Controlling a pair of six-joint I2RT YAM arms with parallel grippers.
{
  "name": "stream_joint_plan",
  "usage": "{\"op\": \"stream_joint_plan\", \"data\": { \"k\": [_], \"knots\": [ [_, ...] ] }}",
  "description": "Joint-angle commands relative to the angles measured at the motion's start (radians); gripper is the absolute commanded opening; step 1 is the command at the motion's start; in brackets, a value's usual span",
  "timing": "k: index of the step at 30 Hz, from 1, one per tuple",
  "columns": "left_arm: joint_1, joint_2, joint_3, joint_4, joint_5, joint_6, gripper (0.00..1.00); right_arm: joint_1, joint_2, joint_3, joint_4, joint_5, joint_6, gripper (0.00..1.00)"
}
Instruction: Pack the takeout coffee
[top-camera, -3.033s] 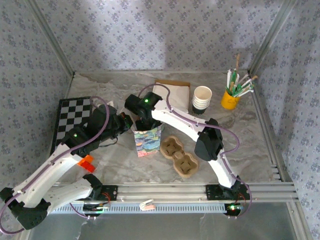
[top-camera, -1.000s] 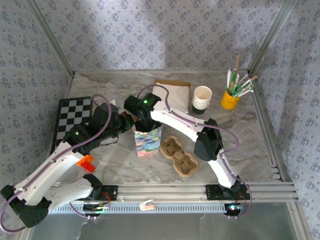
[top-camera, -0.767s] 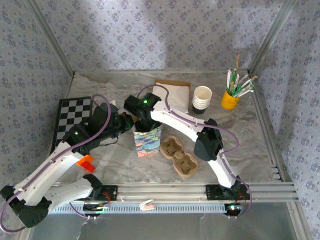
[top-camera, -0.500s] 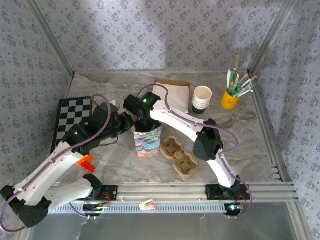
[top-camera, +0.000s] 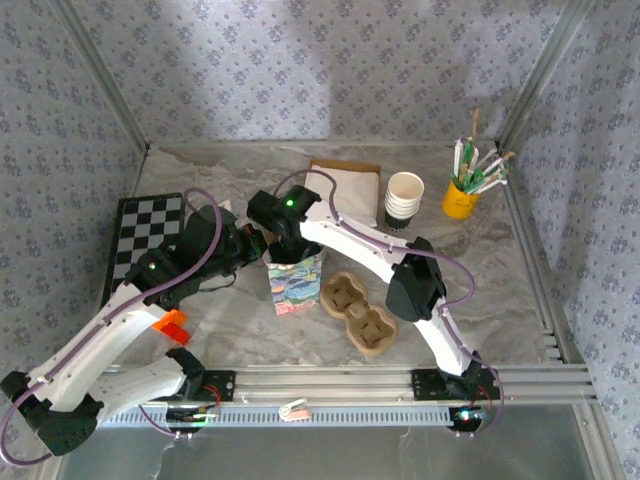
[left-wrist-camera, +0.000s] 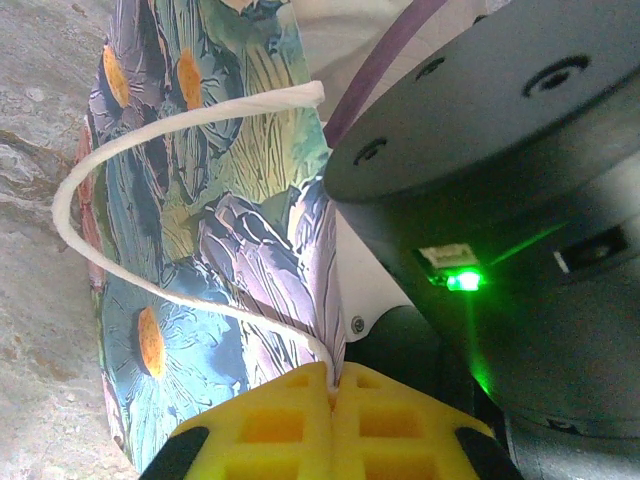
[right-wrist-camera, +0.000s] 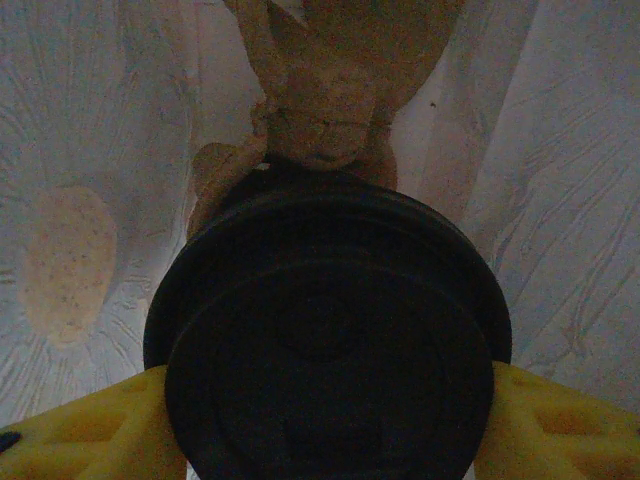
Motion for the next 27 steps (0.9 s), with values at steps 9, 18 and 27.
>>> {"op": "stream_joint_plan", "data": {
  "k": [9, 18, 27],
  "knots": [
    [0.009, -0.006, 0.028, -0.036, 0.011, 0.022, 0.0, 0.014, 0.091, -0.164, 0.136, -0.002, 0.016, 0.53],
    [0.002, -0.034, 0.004, -0.025, 0.042, -0.016, 0.12, 0.015, 0.132, -0.188, 0.151, 0.02, 0.041, 0.53],
    [0.008, -0.007, -0.006, -0.027, 0.022, -0.007, 0.03, 0.012, 0.117, -0.126, 0.085, 0.031, 0.035, 0.59]
  ]
}}
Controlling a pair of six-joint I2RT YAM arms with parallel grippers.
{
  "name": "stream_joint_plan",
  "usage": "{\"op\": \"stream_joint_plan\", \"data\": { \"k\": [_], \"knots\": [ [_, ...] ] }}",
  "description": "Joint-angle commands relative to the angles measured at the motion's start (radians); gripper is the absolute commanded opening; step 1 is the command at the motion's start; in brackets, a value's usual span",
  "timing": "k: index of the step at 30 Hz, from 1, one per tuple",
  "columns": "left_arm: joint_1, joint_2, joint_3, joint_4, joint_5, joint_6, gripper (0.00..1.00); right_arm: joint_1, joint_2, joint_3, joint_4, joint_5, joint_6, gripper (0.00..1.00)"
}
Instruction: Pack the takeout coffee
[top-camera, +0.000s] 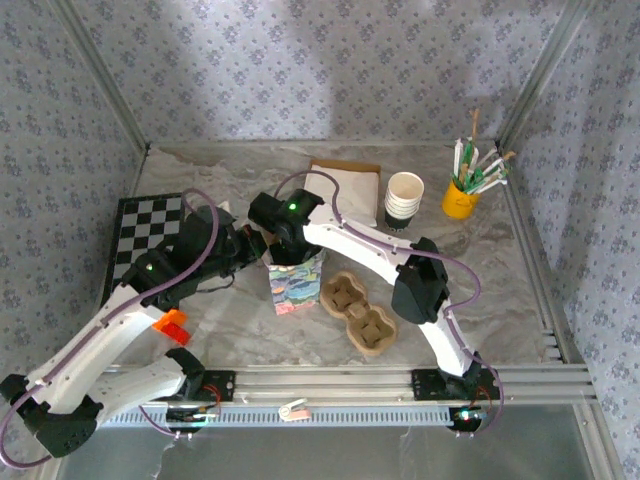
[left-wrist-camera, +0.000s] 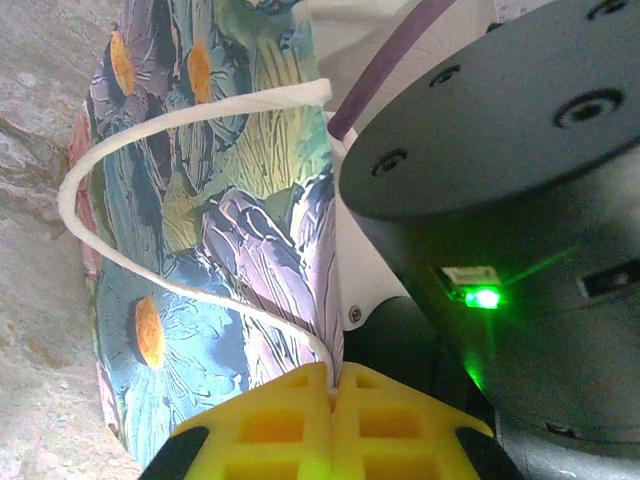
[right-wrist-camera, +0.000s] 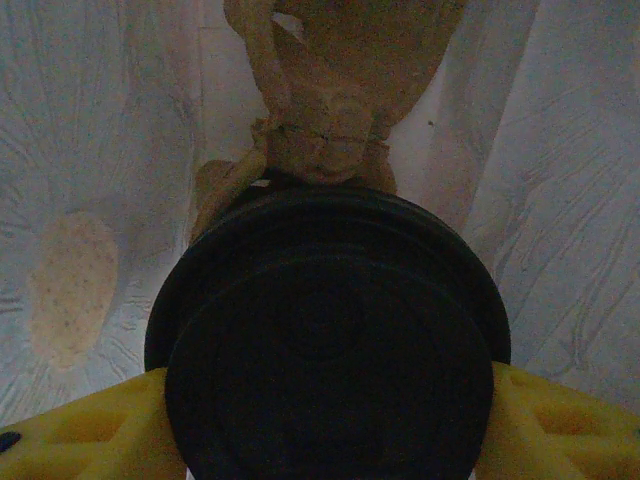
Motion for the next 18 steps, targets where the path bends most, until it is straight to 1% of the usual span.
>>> {"op": "stream_joint_plan", "data": {
  "k": [1, 5, 18],
  "knots": [
    [0.003, 0.004, -0.011, -0.018, -0.008, 0.006, 0.02, 0.008, 0.147, -0.045, 0.004, 0.01, 0.02, 0.59],
    [0.006, 0.004, -0.01, -0.023, -0.018, 0.006, 0.0, 0.008, 0.141, -0.025, -0.015, 0.012, 0.02, 0.62],
    [0.011, 0.013, -0.006, -0.032, -0.03, 0.004, 0.0, 0.009, 0.134, 0.061, -0.083, 0.025, 0.02, 0.71]
  ]
}}
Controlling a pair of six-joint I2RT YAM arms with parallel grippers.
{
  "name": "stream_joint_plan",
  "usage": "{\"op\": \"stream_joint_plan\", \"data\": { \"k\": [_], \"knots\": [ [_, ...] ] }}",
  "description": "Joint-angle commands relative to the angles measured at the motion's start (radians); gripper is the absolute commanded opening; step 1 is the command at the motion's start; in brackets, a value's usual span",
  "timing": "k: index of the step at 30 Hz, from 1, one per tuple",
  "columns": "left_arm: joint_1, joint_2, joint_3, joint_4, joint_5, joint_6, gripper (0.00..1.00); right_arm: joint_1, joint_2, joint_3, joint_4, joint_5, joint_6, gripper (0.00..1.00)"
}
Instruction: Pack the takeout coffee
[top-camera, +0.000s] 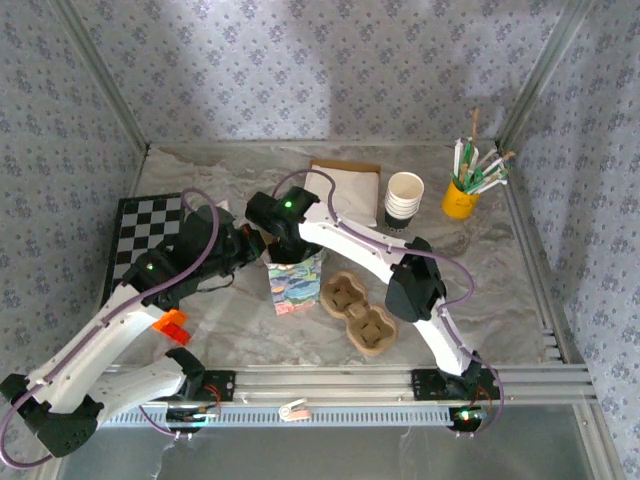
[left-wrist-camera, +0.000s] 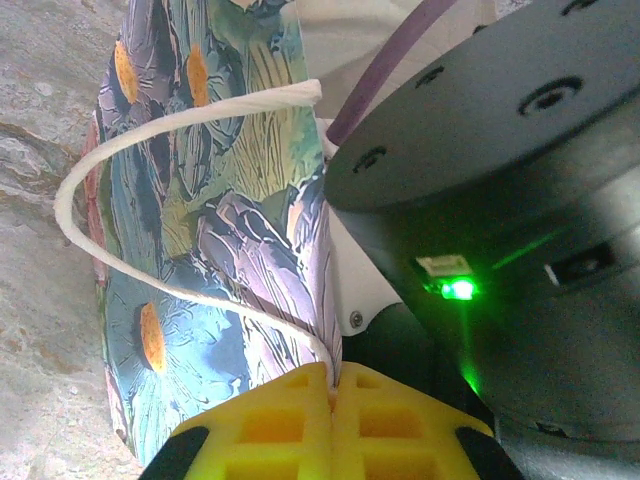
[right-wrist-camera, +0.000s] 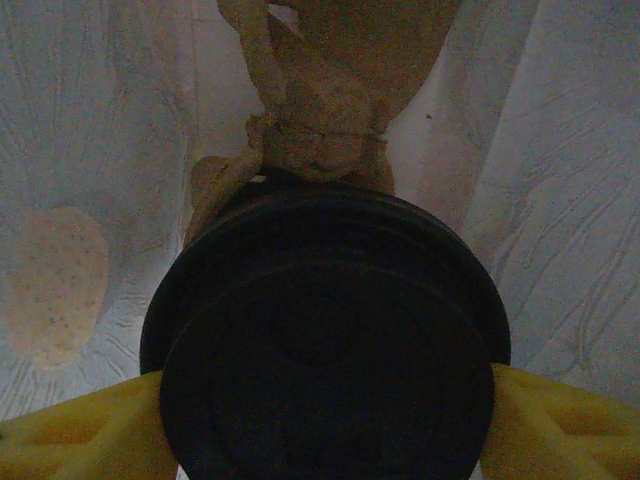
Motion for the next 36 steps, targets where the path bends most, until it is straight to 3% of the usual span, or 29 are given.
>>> {"op": "stream_joint_plan", "data": {
  "k": [1, 36],
  "knots": [
    [0.004, 0.008, -0.006, -0.029, -0.012, 0.003, 0.0, 0.009, 0.096, -0.015, -0.022, 0.026, 0.017, 0.72],
    [0.013, -0.009, -0.01, -0.055, -0.039, -0.013, 0.0, 0.009, 0.061, 0.081, -0.093, 0.034, 0.029, 1.0]
  ]
}}
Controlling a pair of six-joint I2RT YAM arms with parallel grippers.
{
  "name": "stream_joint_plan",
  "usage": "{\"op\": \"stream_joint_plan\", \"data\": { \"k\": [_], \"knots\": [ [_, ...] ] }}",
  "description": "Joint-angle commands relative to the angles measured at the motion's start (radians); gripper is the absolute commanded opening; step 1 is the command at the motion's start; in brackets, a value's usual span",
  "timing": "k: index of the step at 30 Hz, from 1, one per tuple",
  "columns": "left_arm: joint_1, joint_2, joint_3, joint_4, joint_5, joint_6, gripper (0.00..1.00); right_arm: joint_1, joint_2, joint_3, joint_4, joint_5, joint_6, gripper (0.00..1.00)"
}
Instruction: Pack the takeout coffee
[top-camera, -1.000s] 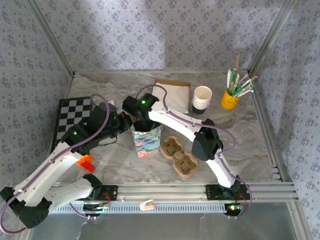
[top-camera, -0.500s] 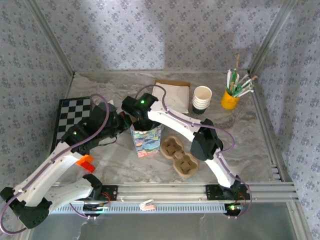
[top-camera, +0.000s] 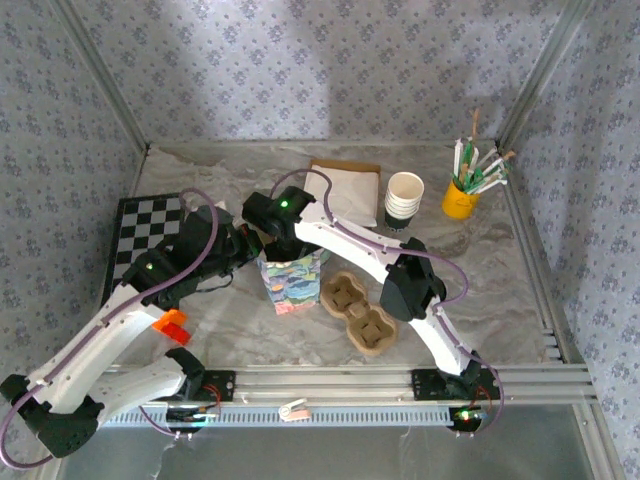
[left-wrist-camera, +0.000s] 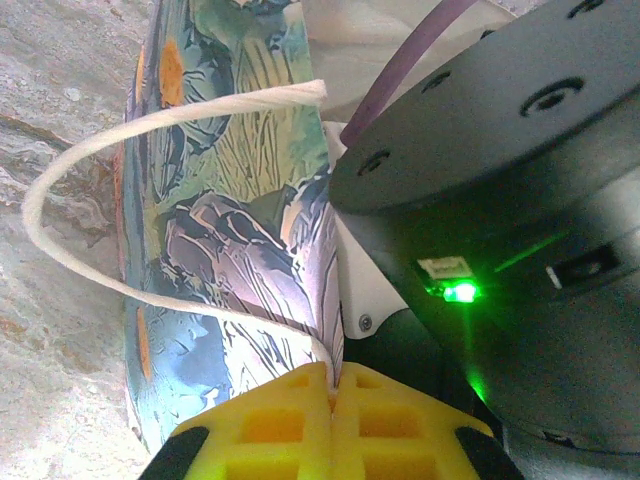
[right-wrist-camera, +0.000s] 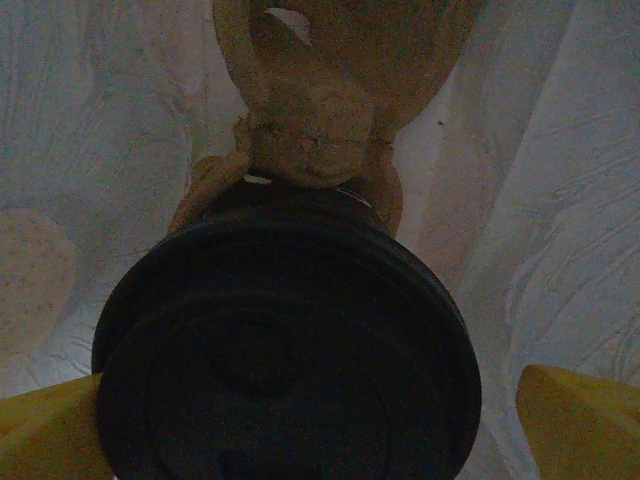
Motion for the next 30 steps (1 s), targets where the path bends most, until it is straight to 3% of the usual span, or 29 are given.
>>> {"op": "stream_joint_plan", "data": {
  "k": [1, 30],
  "knots": [
    [0.007, -0.006, -0.01, -0.036, -0.014, -0.005, 0.0, 0.004, 0.025, 0.019, -0.059, 0.026, 0.015, 1.0],
    [0.007, 0.004, -0.004, -0.032, -0.017, -0.007, 0.0, 0.004, 0.003, 0.077, -0.103, 0.032, 0.028, 1.0]
  ]
}}
